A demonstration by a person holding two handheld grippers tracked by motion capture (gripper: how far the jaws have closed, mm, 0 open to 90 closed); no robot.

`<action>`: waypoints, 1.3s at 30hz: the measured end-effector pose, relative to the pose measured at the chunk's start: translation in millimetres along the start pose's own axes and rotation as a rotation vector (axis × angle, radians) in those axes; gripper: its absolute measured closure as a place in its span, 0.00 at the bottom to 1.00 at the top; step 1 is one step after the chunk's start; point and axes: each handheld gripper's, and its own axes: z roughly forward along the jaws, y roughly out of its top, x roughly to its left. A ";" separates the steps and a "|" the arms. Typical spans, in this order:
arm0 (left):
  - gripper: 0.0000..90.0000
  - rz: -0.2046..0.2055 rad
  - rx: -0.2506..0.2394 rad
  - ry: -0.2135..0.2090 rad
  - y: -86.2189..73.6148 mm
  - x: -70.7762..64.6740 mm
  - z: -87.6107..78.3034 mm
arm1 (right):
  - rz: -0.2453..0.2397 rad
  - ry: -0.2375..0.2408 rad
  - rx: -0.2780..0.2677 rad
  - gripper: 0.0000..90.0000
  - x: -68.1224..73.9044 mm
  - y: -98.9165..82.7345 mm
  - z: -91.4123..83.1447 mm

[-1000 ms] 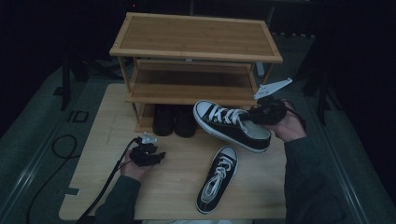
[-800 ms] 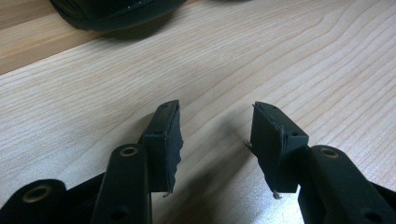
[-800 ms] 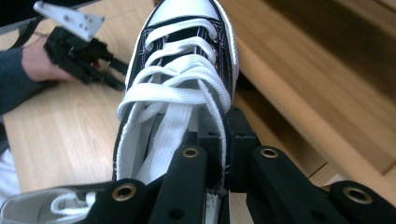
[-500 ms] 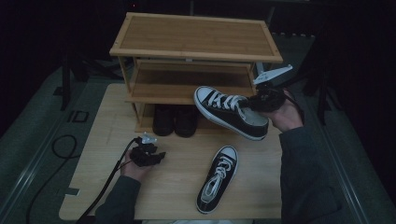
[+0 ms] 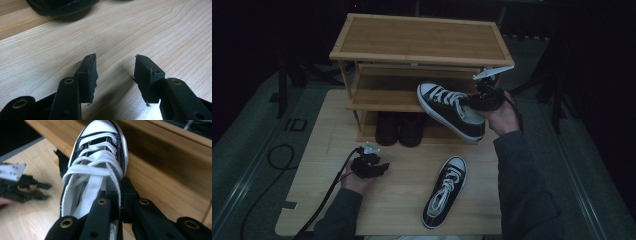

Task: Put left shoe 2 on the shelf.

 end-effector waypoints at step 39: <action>0.59 0.006 0.003 -0.001 0.6 -3.9 0.7 | 0.153 -0.103 -0.083 0.81 -4.2 -10.7 21.8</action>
